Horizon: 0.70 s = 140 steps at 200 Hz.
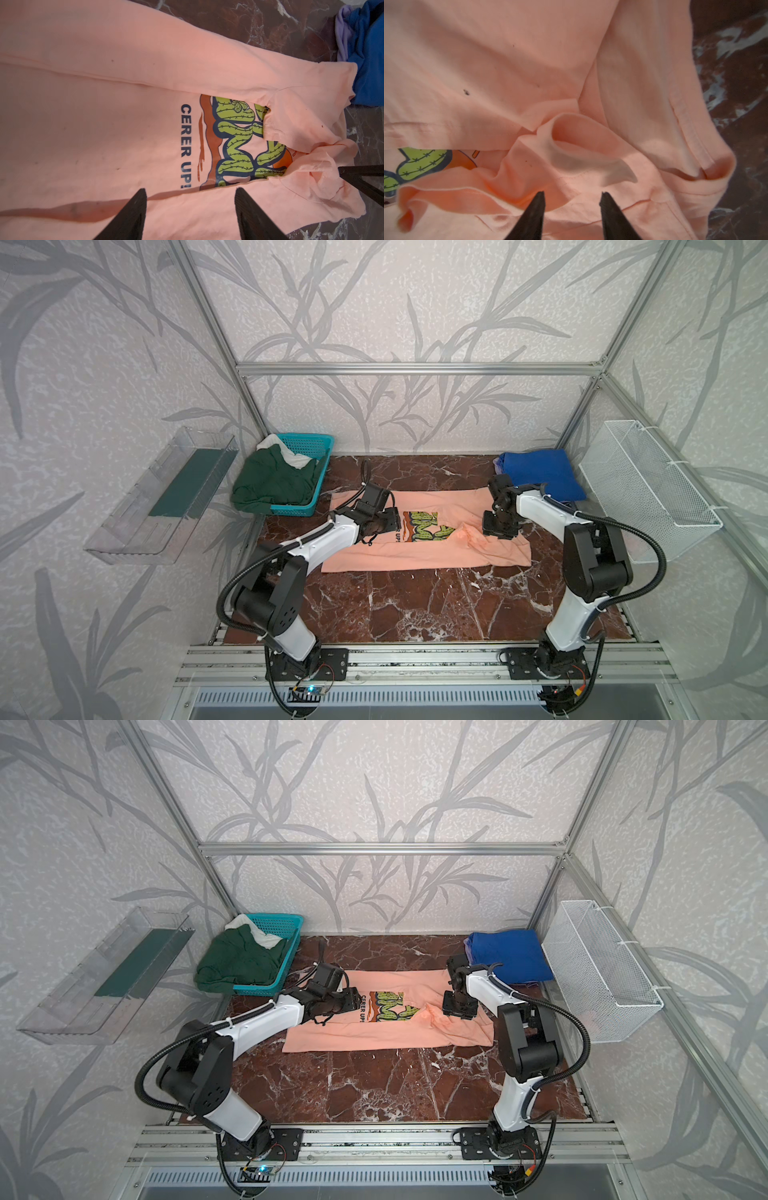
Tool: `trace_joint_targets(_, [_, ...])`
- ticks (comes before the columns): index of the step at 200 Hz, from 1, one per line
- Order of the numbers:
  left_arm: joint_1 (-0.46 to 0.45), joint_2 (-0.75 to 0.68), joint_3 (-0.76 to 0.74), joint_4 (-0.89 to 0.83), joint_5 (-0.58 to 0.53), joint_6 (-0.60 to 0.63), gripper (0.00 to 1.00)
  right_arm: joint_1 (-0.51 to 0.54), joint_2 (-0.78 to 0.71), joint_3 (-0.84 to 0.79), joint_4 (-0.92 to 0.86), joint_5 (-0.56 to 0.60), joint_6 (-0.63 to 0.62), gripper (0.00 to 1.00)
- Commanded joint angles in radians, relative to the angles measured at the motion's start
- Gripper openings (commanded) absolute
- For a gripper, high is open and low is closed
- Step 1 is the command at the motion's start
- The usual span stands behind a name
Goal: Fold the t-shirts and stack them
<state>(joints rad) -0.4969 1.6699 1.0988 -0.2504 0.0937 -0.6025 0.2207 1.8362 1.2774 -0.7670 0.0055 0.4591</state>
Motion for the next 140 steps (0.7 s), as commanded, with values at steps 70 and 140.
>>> trace_joint_targets(70, [-0.082, 0.206, 0.240, 0.038, 0.161, 0.136, 0.64, -0.004, 0.084, 0.109, 0.015, -0.015, -0.013, 0.11])
trace_joint_targets(140, [-0.225, 0.393, 0.457, 0.051, 0.240, 0.249, 0.61, -0.073, 0.022, 0.088, -0.013, -0.062, -0.026, 0.20])
